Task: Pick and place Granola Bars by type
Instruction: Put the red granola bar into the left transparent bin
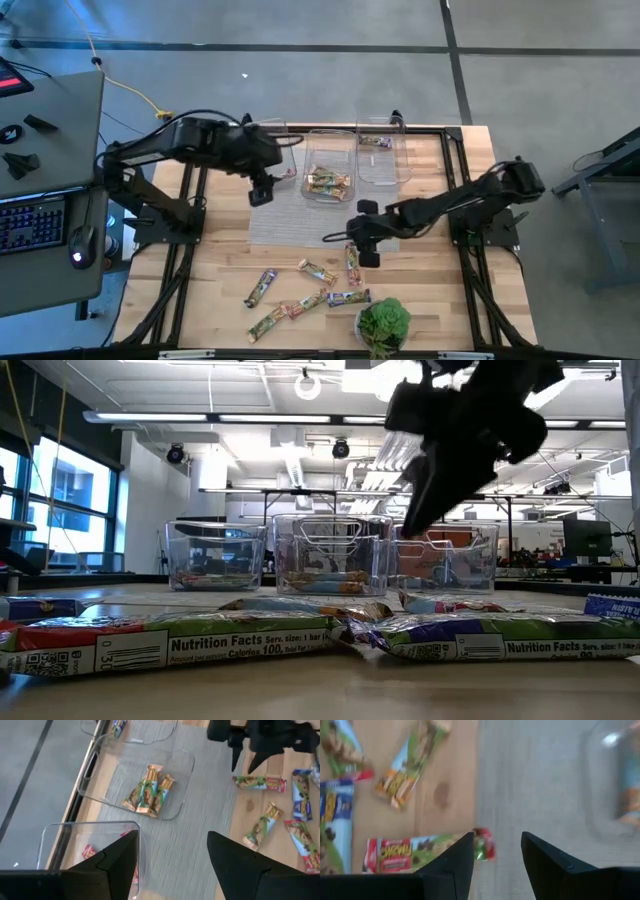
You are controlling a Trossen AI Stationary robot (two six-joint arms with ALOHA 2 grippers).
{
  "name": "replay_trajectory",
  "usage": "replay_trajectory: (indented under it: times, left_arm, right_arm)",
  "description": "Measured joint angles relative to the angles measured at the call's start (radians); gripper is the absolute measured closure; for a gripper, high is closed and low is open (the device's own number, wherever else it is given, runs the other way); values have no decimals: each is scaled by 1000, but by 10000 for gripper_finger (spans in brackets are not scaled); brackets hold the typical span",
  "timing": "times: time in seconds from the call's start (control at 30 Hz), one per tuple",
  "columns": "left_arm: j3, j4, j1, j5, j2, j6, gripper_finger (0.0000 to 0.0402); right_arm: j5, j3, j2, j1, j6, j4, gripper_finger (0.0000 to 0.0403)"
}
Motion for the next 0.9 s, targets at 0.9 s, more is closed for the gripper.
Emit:
replay_trajectory:
  times: [0.9]
  left_arm:
    - [-1, -55, -126, -70, -9, -48, 174]
  right_arm:
    - [-206, 0, 148, -94, -53, 22, 259]
